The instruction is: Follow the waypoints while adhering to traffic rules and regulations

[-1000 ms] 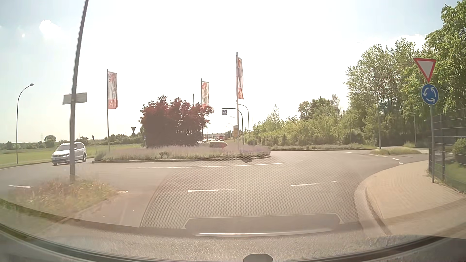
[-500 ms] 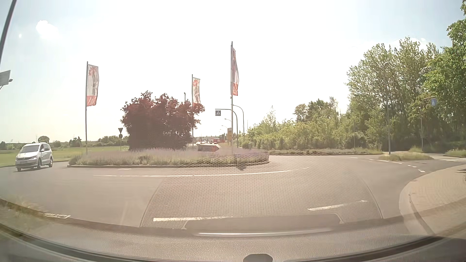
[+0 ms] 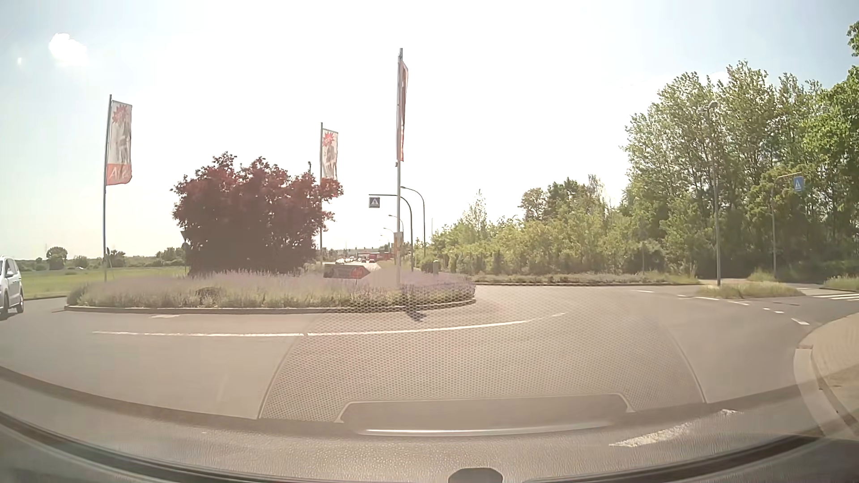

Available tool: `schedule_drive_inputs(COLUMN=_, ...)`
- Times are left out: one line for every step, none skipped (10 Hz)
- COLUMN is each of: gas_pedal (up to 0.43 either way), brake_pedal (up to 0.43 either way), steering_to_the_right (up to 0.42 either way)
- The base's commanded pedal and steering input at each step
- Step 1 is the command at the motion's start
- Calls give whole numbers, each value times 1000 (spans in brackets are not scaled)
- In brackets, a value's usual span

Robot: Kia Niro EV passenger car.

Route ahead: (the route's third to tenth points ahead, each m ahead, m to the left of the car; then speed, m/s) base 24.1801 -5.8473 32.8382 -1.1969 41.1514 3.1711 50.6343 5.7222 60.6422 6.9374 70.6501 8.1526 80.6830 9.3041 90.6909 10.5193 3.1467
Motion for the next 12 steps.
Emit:
schedule_drive_inputs(gas_pedal=0, brake_pedal=427, steering_to_the_right=81)
schedule_drive_inputs(gas_pedal=0, brake_pedal=421, steering_to_the_right=81)
schedule_drive_inputs(gas_pedal=0, brake_pedal=396, steering_to_the_right=81)
schedule_drive_inputs(gas_pedal=0, brake_pedal=360, steering_to_the_right=81)
schedule_drive_inputs(gas_pedal=0, brake_pedal=341, steering_to_the_right=81)
schedule_drive_inputs(gas_pedal=0, brake_pedal=341, steering_to_the_right=81)
schedule_drive_inputs(gas_pedal=0, brake_pedal=311, steering_to_the_right=81)
schedule_drive_inputs(gas_pedal=0, brake_pedal=305, steering_to_the_right=81)
schedule_drive_inputs(gas_pedal=0, brake_pedal=305, steering_to_the_right=81)
schedule_drive_inputs(gas_pedal=0, brake_pedal=305, steering_to_the_right=80)
schedule_drive_inputs(gas_pedal=0, brake_pedal=311, steering_to_the_right=81)
schedule_drive_inputs(gas_pedal=0, brake_pedal=311, steering_to_the_right=80)
